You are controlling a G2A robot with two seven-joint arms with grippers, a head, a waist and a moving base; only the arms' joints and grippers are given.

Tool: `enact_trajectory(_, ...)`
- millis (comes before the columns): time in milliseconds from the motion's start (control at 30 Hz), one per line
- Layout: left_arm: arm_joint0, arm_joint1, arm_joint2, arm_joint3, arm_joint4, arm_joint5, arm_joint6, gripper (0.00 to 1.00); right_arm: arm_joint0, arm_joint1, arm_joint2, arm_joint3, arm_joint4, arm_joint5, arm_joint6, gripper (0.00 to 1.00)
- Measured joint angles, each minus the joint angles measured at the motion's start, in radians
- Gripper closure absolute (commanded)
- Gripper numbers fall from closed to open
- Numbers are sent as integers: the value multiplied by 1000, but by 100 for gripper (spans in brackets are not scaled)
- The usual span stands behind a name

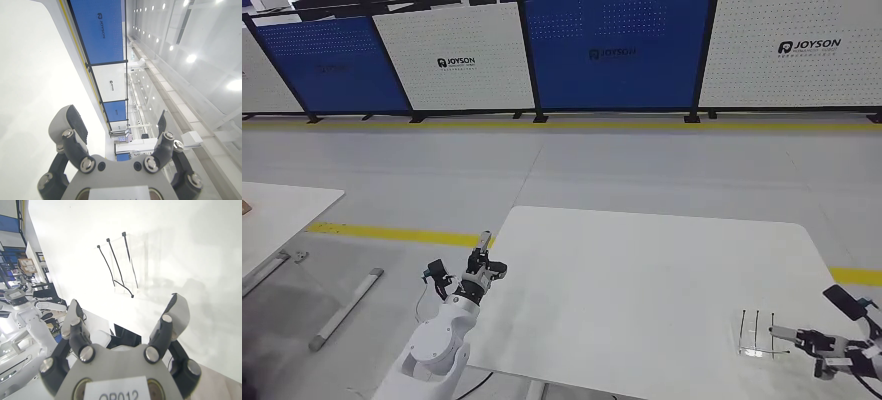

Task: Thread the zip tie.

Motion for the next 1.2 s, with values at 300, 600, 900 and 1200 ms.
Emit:
enact_trajectory(300, 0, 0, 0, 0, 0, 0, 0, 0, 71, 20, -85, 72, 6, 41, 2, 80)
enact_trajectory(600, 0, 0, 0, 0, 0, 0, 0, 0, 119, 42, -144, 107, 11, 67, 2, 84)
enact_trajectory(900, 0, 0, 0, 0, 0, 0, 0, 0, 126, 63, -170, 107, 15, 69, 2, 84)
enact_trajectory(1200, 0, 0, 0, 0, 0, 0, 0, 0, 138, 76, -196, 106, 16, 69, 2, 83)
